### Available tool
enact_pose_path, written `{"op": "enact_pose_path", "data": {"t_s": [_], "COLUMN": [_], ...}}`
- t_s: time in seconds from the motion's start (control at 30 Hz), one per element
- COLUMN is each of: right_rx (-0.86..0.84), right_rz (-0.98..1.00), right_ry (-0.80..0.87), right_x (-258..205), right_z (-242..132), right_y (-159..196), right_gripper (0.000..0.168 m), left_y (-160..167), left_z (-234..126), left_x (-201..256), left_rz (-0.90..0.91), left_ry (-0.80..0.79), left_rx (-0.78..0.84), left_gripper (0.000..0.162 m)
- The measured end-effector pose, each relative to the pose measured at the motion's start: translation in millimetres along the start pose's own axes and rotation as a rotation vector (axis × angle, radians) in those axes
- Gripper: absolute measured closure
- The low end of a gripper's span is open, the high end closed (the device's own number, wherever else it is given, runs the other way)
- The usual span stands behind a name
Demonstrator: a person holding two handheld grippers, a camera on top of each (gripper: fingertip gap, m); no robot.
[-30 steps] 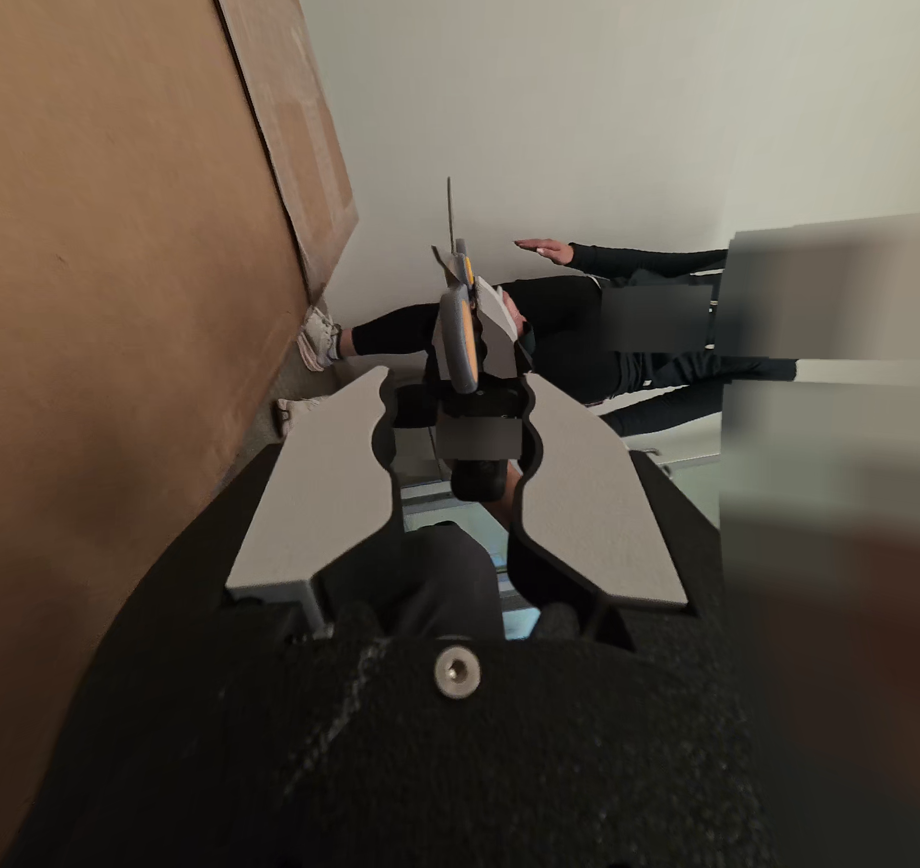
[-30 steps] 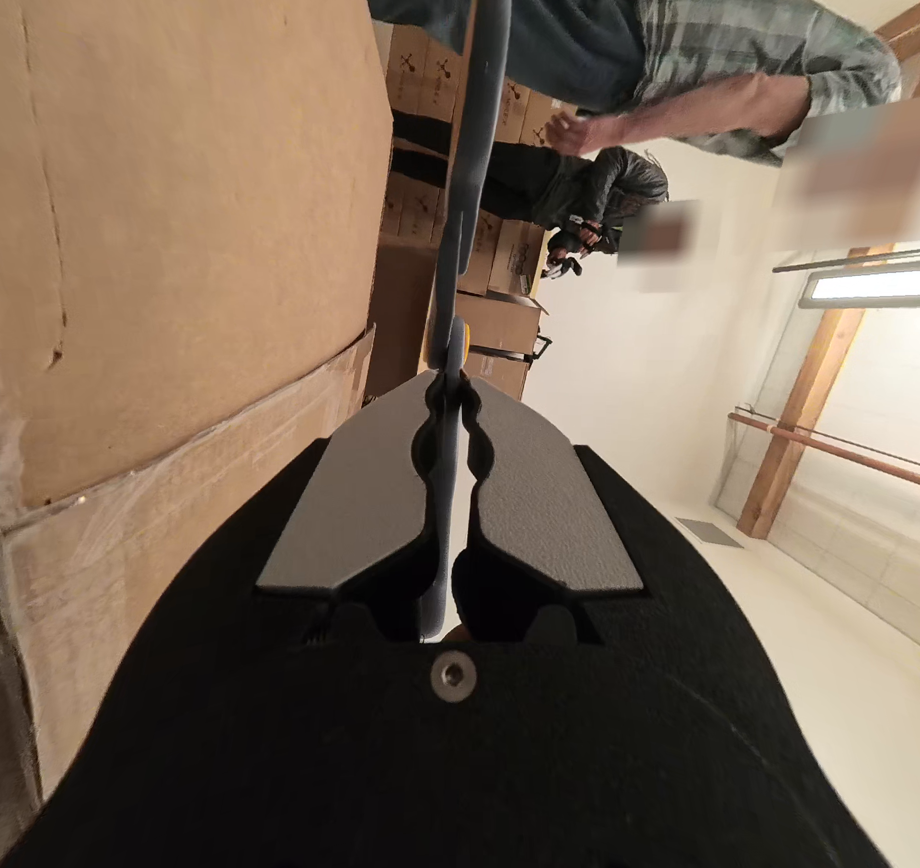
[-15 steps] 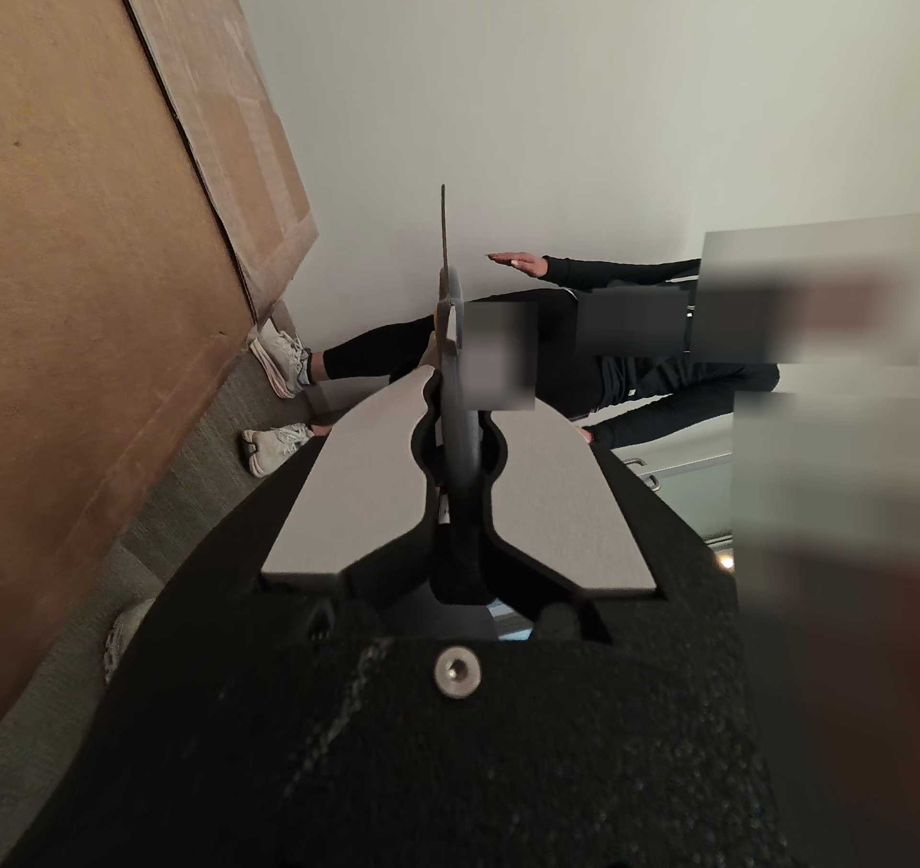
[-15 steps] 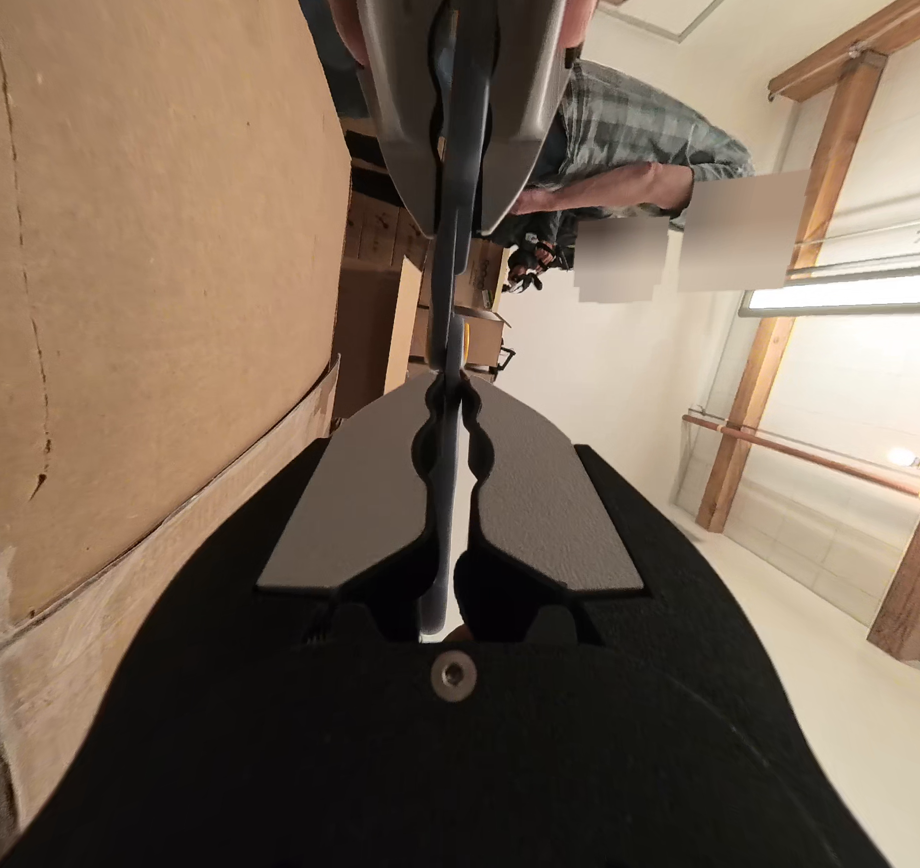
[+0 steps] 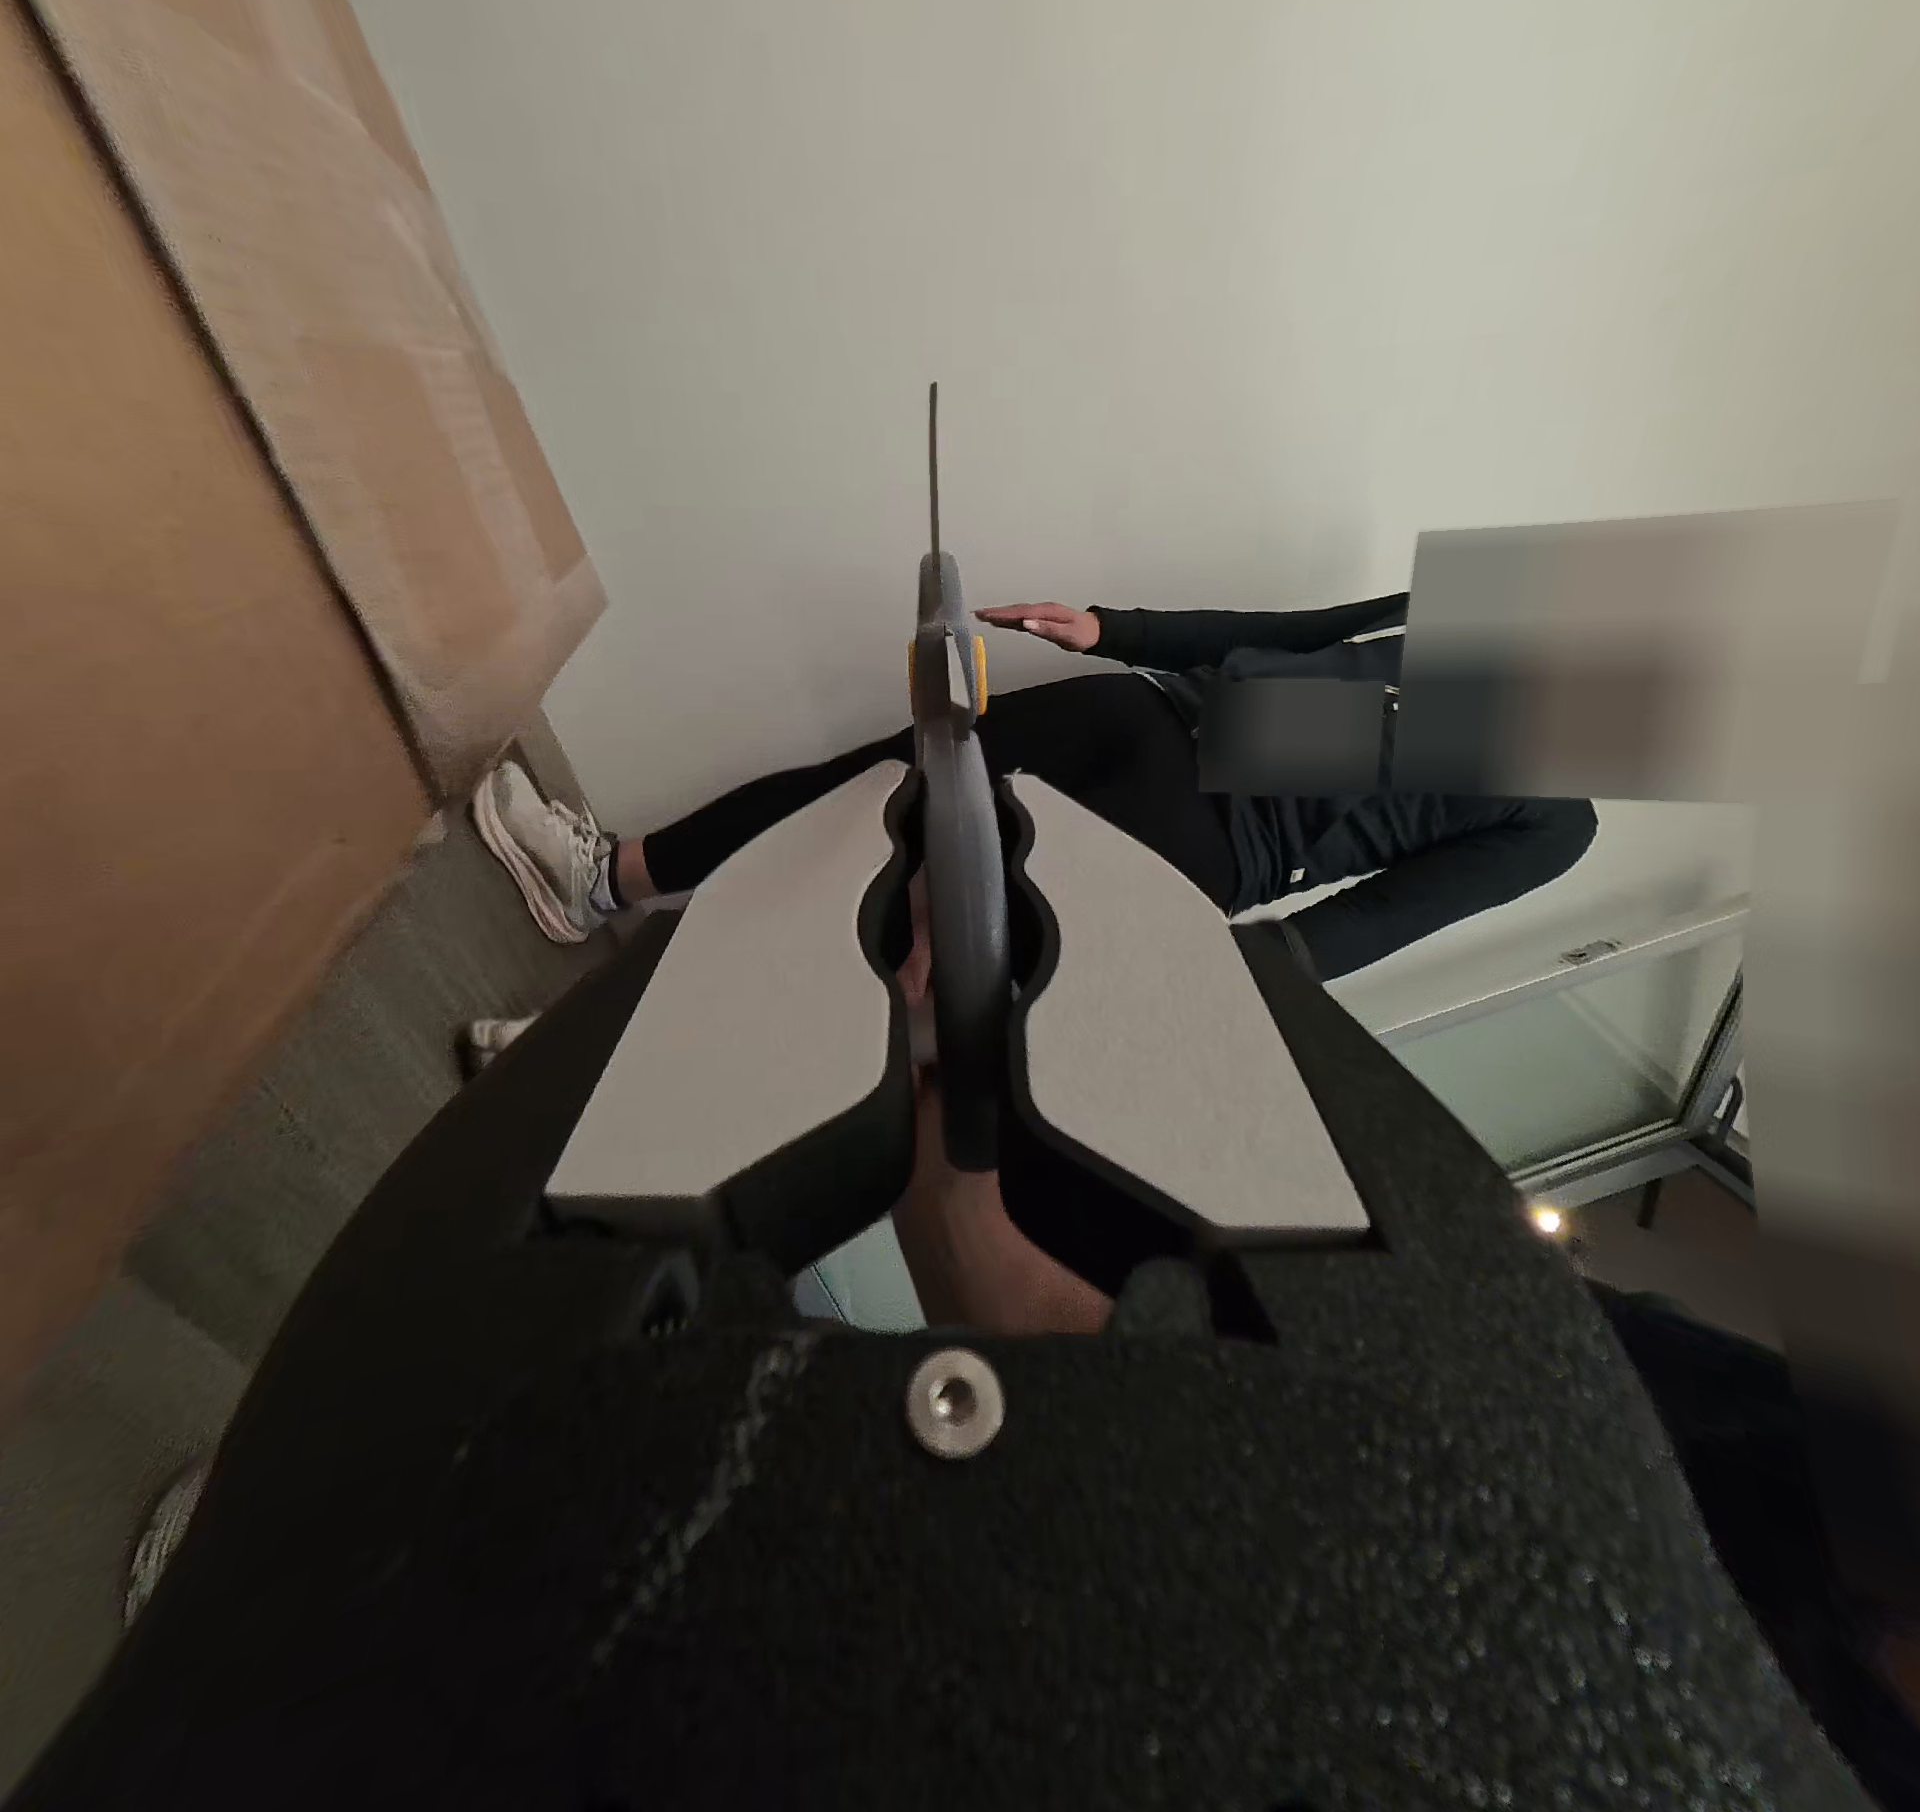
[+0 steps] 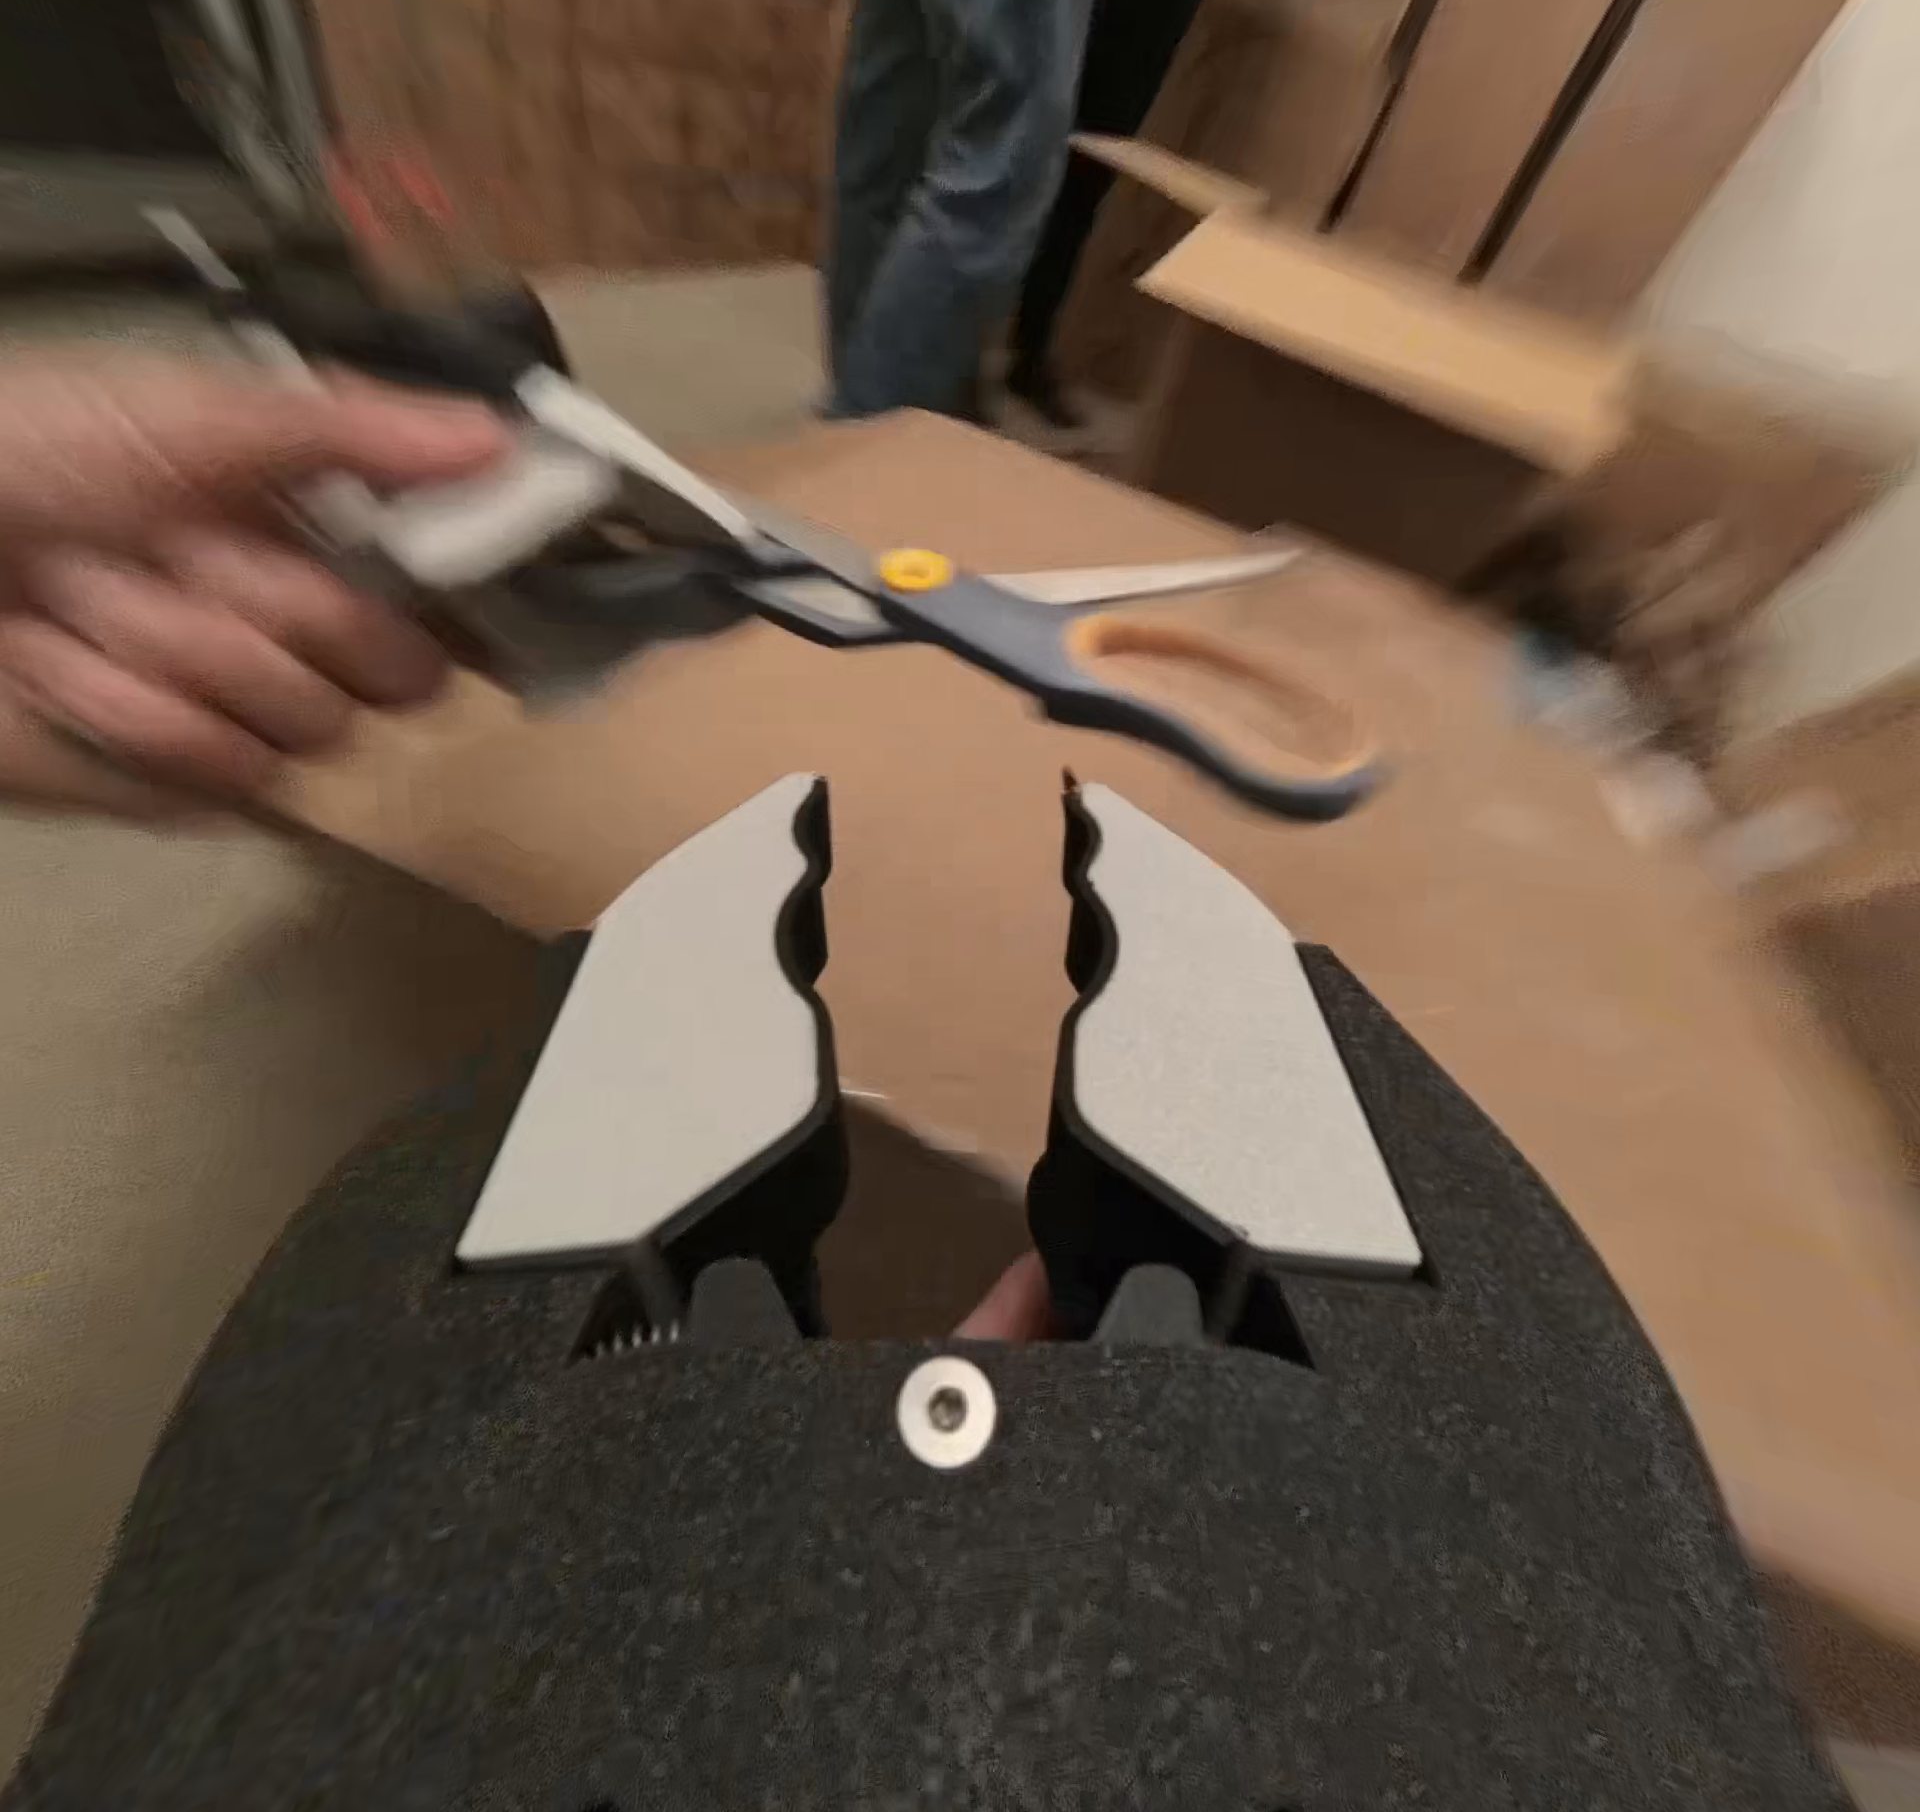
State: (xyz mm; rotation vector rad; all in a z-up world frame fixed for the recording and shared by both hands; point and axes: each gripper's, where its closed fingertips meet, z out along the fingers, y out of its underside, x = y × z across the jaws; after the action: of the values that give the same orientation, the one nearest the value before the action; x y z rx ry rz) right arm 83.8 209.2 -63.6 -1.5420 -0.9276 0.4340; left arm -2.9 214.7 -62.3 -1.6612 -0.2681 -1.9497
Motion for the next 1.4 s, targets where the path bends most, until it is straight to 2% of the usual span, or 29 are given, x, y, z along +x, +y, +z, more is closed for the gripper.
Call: {"op": "enact_pose_path", "data": {"t_s": [0.1,0.17,0.3,0.43,0.53,0.6,0.77,0.83,0.9,0.97,1.07,1.17,1.23,1.4], "right_rx": [0.099,0.218,0.272,0.367,0.400,0.429,0.550,0.627,0.701,0.703,0.704,0.682,0.626,0.462], "right_rz": [0.704,1.073,1.355,1.551,1.646,1.706,1.789,1.812,1.825,1.810,1.802,1.832,1.870,1.919], "right_ry": [-0.258,-0.294,-0.182,-0.133,-0.069,-0.011,0.157,0.263,0.377,0.477,0.573,0.538,0.455,0.327], "right_x": [-21.5,-6.5,3.2,-12.1,-17.7,-15.2,0.7,15.8,31.7,39.6,38.5,24.6,11.1,-7.2], "right_z": [-7.8,-12.1,-17.2,-28.6,-36.7,-44.9,-66.4,-83.2,-107.2,-125.1,-134.5,-114.4,-92.6,-62.4], "right_y": [-38.5,-61.7,-66.0,-77.1,-78.5,-72.5,-47.1,-23.0,9.3,43.8,84.1,106.7,116.6,138.8], "right_gripper": [0.110,0.105,0.110,0.127,0.139,0.153,0.154,0.154,0.154,0.155,0.155,0.154,0.154,0.154], "left_y": [10.1,19.5,40.4,60.3,73.2,80.7,98.4,100.6,88.3,61.4,21.7,6.4,12.7,21.3], "left_z": [17.9,24.7,27.0,22.7,24.8,31.0,52.7,51.7,43.5,37.2,50.2,80.5,93.7,108.4], "left_x": [25.6,41.6,70.8,83.6,89.3,92.4,74.2,56.8,36.9,7.8,-51.4,-105.0,-130.1,-159.3], "left_rz": [0.053,0.060,0.032,0.001,-0.009,-0.001,0.010,-0.035,-0.063,-0.039,-0.067,-0.135,-0.218,-0.256], "left_ry": [0.022,0.016,-0.015,-0.106,-0.155,-0.181,-0.221,-0.274,-0.323,-0.388,-0.485,-0.538,-0.597,-0.723], "left_rx": [-0.017,-0.039,-0.105,-0.205,-0.289,-0.346,-0.485,-0.508,-0.453,-0.367,-0.288,-0.300,-0.370,-0.486], "left_gripper": [0.150,0.150,0.150,0.150,0.150,0.150,0.149,0.131,0.127,0.126,0.132,0.138,0.140,0.141]}}
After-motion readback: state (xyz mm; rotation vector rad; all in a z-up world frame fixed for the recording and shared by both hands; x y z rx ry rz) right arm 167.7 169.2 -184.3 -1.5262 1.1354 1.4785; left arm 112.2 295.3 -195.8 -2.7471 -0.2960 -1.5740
